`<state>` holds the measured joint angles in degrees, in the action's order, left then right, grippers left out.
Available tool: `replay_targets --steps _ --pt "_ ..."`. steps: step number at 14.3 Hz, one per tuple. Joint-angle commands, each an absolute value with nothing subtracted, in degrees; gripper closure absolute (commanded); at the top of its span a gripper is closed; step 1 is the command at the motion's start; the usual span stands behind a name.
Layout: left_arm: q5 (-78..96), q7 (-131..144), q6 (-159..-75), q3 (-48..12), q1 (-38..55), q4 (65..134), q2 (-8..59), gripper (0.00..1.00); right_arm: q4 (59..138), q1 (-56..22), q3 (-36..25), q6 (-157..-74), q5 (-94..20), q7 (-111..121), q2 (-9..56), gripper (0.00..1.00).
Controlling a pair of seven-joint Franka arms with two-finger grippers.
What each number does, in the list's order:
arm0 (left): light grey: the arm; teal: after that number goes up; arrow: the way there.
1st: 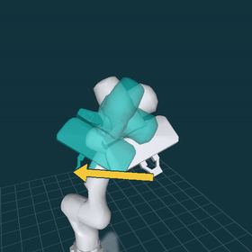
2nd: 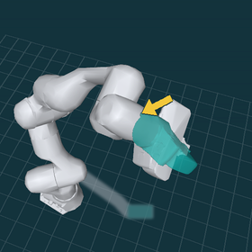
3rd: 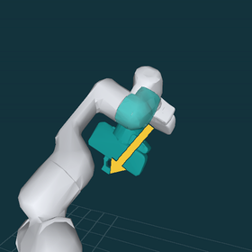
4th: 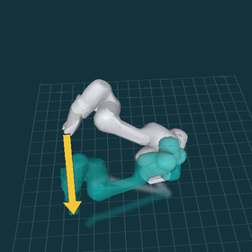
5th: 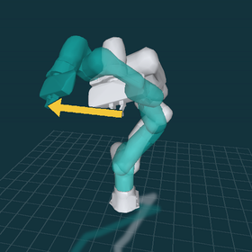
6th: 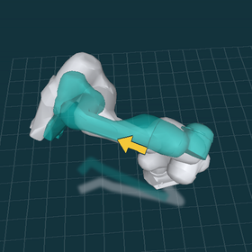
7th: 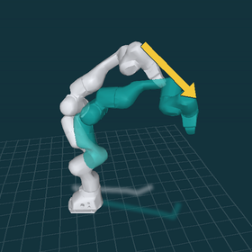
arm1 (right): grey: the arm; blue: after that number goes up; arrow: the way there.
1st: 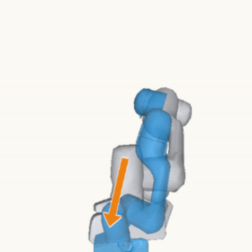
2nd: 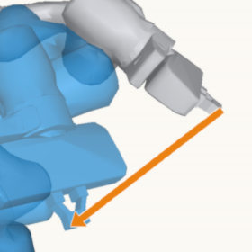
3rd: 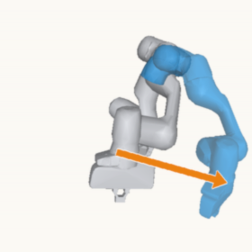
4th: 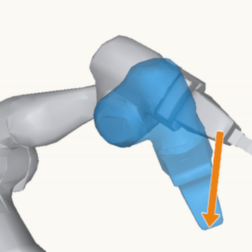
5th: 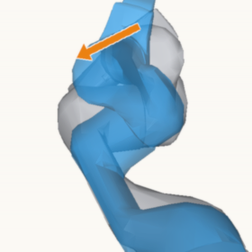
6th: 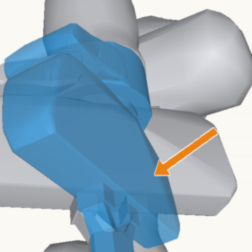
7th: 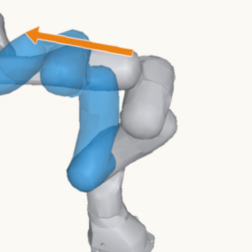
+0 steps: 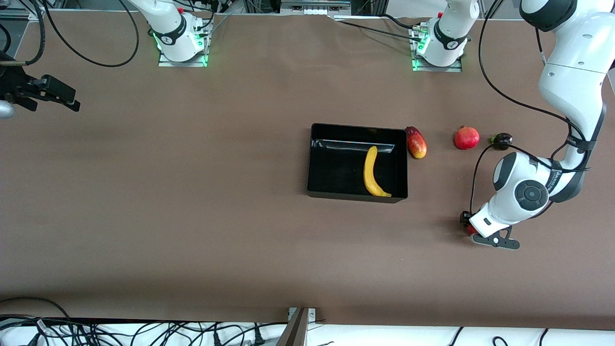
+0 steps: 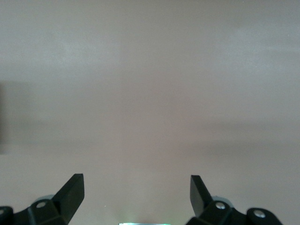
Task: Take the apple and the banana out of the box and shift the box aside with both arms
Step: 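Carry the apple past the fruits and set it on the table, then move the open left gripper back into the tray over the banana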
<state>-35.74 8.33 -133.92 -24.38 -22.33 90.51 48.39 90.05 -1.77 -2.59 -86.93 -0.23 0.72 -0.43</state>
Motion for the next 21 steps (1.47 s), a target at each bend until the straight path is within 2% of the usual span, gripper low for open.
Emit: replay_targets --steps 1,3,5,7,9,11,17,21 --pt "-38.32 8.87 -136.23 -23.82 -22.41 91.32 49.66 0.0 89.12 -1.58 -2.64 -86.66 0.26 1.49 -0.09 0.0" --pt "-38.23 10.02 -134.31 -24.08 -22.33 91.41 48.0 0.0 89.12 -1.58 -2.55 -86.66 0.26 1.49 -0.09 0.0" --pt "-36.4 9.5 -124.68 -25.48 -21.8 89.75 44.57 0.0 89.12 -1.58 -2.55 -86.66 0.26 1.49 -0.09 0.0" --pt "-29.22 9.84 -117.45 -29.42 -21.62 87.98 41.06 0.0 89.12 -1.58 -2.55 -86.66 0.26 1.49 -0.09 0.0" --pt "-18.25 12.64 -113.22 -30.06 -17.96 88.15 35.98 0.0 89.12 -1.58 -2.55 -86.66 0.26 1.49 -0.09 0.0" --pt "-12.68 18.07 -109.79 -29.36 -12.86 87.98 33.67 0.0 89.12 -1.58 -2.55 -86.66 0.26 1.49 -0.09 0.0" --pt "-11.6 40.41 -111.09 -29.0 -0.1 89.12 36.47 0.0 89.12 -1.58 -2.55 -86.66 0.26 1.49 -0.09 0.0" --pt "-12.57 45.78 -115.91 -28.92 3.6 93.77 38.58 0.0 89.12 -1.58 -2.55 -86.66 0.26 1.49 -0.09 0.0"
